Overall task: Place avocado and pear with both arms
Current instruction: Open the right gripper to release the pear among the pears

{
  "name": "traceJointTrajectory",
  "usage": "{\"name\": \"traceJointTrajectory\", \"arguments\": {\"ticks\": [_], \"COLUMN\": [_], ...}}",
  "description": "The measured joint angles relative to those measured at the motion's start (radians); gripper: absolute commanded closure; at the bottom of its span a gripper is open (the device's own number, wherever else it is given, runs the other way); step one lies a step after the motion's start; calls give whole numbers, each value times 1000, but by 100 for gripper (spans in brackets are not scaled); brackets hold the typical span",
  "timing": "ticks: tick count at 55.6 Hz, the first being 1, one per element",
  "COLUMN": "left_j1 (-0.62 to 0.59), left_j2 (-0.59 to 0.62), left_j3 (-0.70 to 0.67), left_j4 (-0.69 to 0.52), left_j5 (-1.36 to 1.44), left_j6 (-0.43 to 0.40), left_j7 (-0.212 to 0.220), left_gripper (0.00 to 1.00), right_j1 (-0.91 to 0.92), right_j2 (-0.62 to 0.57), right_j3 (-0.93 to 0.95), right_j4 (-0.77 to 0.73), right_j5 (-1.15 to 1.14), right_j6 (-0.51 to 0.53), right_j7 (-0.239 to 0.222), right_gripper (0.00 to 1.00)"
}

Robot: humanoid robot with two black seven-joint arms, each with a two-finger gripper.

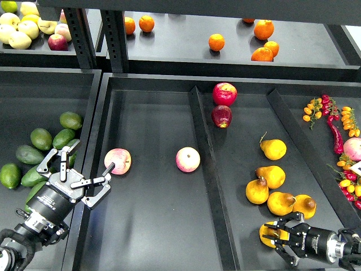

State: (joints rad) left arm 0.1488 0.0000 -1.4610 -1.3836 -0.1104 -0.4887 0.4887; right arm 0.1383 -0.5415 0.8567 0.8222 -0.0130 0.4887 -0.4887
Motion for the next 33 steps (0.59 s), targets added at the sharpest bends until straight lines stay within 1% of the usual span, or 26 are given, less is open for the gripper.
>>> {"name": "traceJointTrajectory", "arguments": {"ticks": [2,7,8,11,15,20,27,33], "left_j1": [0,0,0,0,0,0,0,0], "left_j2": [0,0,0,0,0,0,0,0], "left_j3": [0,-1,-1,-1,-1,-3,-4,-4], "left_j4": [0,0,0,0,0,0,0,0], "left_j5": [0,0,0,0,0,0,0,0], "left_j6": [0,0,0,0,0,0,0,0], "left_j7": [0,0,0,0,0,0,0,0], "left_gripper": [0,0,0,0,0,0,0,0], "right_j1": [0,0,0,0,0,1,6,8], "right_j2": [3,7,7,8,8,8,4,-3], "right_j3": [0,-2,-2,-3,-4,-4,0,4], "right_j4": [-2,-6,-6,-5,-2,1,3,8], "right_j5": [-2,-4,-5,-9,-14,-16,-16,-16], "right_j6": [0,0,0,0,0,0,0,0], "right_j7": [0,0,0,0,0,0,0,0], "right_gripper": [74,60,56,49,45,43,33,19]}}
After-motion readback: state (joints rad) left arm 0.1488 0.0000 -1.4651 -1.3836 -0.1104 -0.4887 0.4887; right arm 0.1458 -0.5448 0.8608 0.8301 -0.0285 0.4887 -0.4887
